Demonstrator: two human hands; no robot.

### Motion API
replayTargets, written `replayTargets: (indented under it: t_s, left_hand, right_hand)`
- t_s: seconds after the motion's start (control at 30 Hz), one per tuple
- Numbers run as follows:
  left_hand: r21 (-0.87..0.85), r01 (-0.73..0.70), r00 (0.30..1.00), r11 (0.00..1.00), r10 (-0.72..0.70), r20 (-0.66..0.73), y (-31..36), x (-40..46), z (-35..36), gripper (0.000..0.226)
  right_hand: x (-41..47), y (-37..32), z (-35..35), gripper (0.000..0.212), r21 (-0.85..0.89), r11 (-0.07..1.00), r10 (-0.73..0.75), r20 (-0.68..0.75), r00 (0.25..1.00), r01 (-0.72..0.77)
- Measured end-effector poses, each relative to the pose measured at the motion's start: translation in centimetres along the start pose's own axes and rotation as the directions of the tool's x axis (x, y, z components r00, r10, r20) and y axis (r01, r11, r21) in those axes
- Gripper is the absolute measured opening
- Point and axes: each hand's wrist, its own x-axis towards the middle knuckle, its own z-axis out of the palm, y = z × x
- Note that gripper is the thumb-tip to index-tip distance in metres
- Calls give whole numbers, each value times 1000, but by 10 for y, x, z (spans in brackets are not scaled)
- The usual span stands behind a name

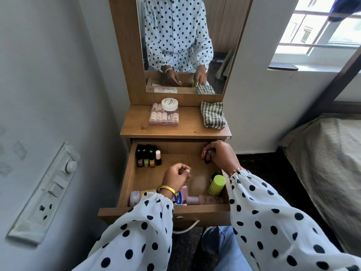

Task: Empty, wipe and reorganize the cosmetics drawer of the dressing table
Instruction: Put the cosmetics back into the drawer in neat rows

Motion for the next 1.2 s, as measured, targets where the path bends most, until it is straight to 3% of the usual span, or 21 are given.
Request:
replayTargets:
  t_s: [0.17, 0.33, 0.5, 0.67, 0.87, 0.97, 1.13, 1.2]
  left_hand:
    - [-162, 20, 999, 987, -24, -26, 15, 5, -10, 24]
    - [-328, 4, 977, 945, -74, -202, 42, 31, -36, 10]
    - [-326, -60, 947, 943, -50, -318, 70, 71, -68, 16]
    - [-326, -77, 916, 942, -63, -396, 80, 103, -94, 14]
    - [-352, -107, 911, 930, -50, -410, 85, 125, -102, 15]
    - [-377, -93, 915, 922, -71, -398, 85, 134, -98, 19]
    - [-423, -63, 914, 904, -118, -389, 83, 141, -94, 13]
    - [-453, -59, 912, 889, -137, -388, 80, 141, -94, 13]
  right_hand:
    - [12, -31, -1, 17, 136, 986, -91, -34, 995, 95]
    - [42, -68, -7, 16, 169, 971, -157, -93, 983, 171]
    - [85, -97, -7, 19, 165, 977, -116, -98, 988, 131]
    - [127, -110, -3, 34, 69, 989, -129, -13, 992, 129]
    - [151, -112, 11, 49, -128, 960, -227, 166, 960, 249]
    - [152, -108, 22, 49, -110, 966, -207, 218, 954, 235]
    - [142, -101, 32, 23, 127, 972, -195, -48, 980, 200]
    - [142, -102, 34, 24, 158, 975, -147, -66, 987, 156]
